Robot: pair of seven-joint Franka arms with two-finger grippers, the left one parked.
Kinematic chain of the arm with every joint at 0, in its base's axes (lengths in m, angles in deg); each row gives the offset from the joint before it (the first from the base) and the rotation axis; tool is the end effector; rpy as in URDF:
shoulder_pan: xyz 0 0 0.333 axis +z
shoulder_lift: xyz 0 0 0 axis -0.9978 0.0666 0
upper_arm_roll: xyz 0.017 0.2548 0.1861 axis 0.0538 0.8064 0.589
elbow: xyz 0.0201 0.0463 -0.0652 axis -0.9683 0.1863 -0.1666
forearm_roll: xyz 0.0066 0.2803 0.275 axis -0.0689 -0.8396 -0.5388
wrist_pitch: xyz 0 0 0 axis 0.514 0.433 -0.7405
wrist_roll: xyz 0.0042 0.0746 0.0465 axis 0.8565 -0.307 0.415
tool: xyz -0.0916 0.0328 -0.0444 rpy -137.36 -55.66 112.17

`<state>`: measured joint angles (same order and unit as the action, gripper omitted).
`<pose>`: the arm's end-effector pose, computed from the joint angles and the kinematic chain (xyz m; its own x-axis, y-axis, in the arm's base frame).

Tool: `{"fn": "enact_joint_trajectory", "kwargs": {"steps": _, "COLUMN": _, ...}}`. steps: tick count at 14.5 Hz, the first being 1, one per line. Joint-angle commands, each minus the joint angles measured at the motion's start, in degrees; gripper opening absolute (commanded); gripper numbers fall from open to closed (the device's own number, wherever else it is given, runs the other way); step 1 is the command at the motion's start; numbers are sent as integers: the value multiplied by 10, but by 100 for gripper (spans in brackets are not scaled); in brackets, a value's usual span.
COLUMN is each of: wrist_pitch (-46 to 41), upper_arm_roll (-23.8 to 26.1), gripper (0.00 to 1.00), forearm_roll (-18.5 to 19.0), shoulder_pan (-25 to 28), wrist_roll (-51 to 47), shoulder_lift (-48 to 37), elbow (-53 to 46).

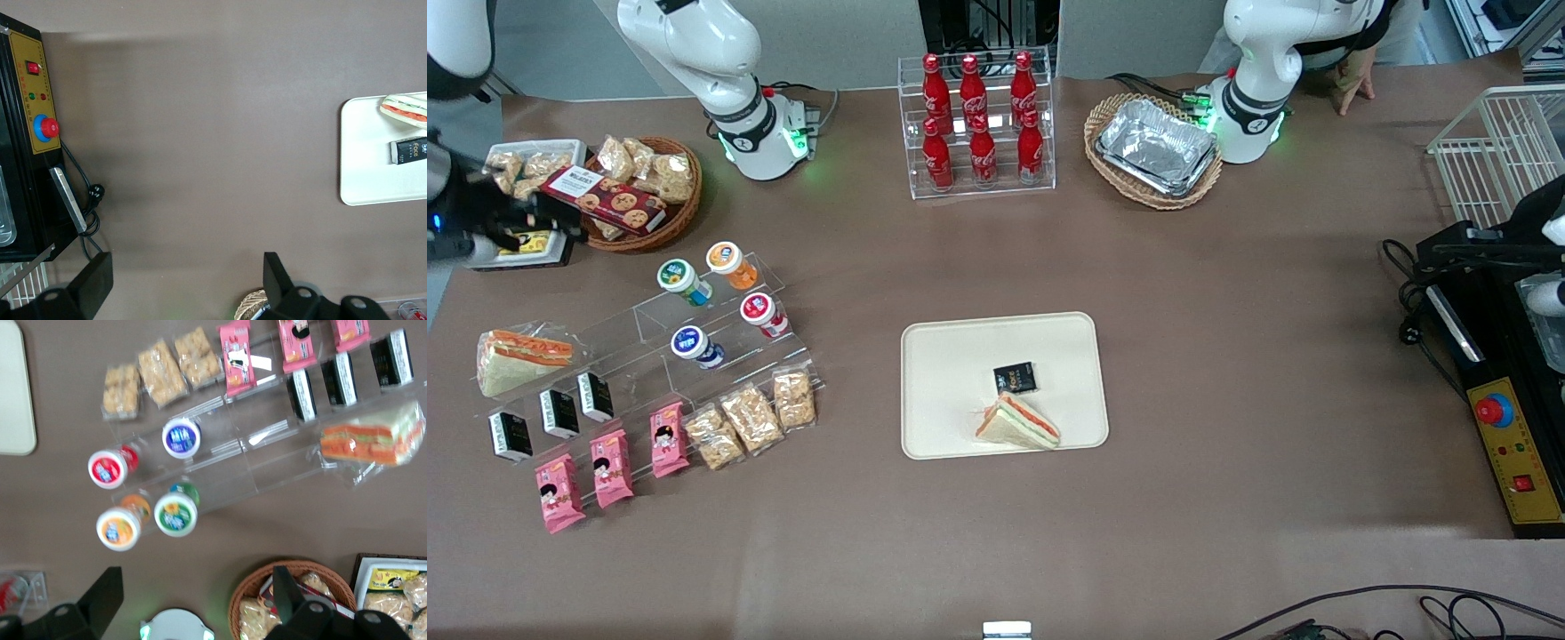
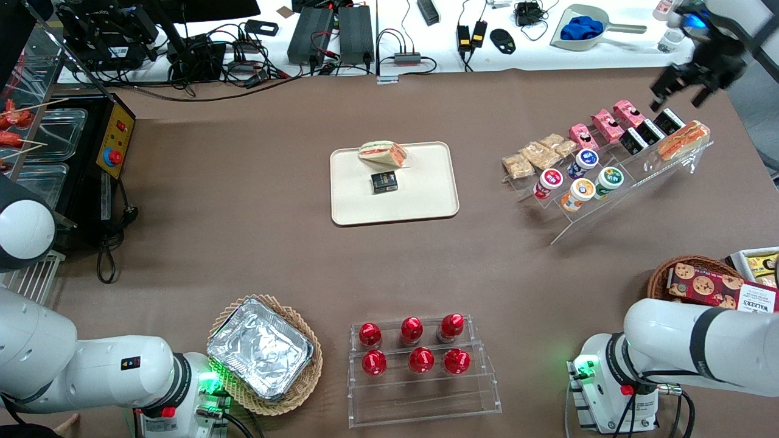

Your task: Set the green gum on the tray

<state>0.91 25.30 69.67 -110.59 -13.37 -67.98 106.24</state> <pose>0.4657 -0.0731 0.5838 0.9906 0.0803 -0.1104 0.0772 -0.9965 -0.0324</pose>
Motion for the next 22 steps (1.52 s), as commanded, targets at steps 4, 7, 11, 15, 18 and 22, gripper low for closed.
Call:
{"fn": "enact_joint_trajectory", "kwargs": {"steps": 4, "wrist_pitch": 39, "upper_arm_roll": -70, "gripper": 100, "forearm_roll": -60, "shoulder_pan": -10, "wrist_roll": 82, "shoulder_lift": -78, "elbow": 106}}
{"fn": "enact_joint_trajectory", "kwargs": {"steps": 7, "wrist_pitch": 52, "upper_arm_roll": -66, "gripper": 100, "forearm_roll": -68, "shoulder_pan": -4, "wrist_roll": 81, "shoulder_lift": -84, "elbow": 116}}
{"fn": "enact_joint_trajectory", "kwargs": {"steps": 11, "wrist_pitch": 86, "upper_arm_roll": -61, "gripper": 100, "forearm_roll": -77, "shoulder_pan": -3, "wrist_roll": 82, "shoulder_lift": -96, "elbow": 147}}
{"fn": "enact_joint_trajectory", "kwargs": {"steps": 15, "wrist_pitch": 119, "upper_arm_roll": -42, "gripper": 100, "forearm_roll": -77, "shoulder_pan": 9, "wrist_roll": 74, "shoulder_lift": -98, "elbow": 176}}
{"fn": "enact_joint_trajectory", "kwargs": {"steps": 18, "wrist_pitch": 162, "upper_arm_roll": -16, "gripper": 100, "forearm_roll": -77, "shoulder_pan": 9, "wrist_roll": 72, "shoulder_lift": -98, "elbow": 212}}
{"fn": "enact_joint_trajectory", "kwargs": {"steps": 22, "wrist_pitch": 224, "upper_arm_roll": 7, "gripper": 99, "forearm_roll": -77, "shoulder_pan": 9, "wrist_roll": 71, "shoulder_lift": -91, "elbow": 255}}
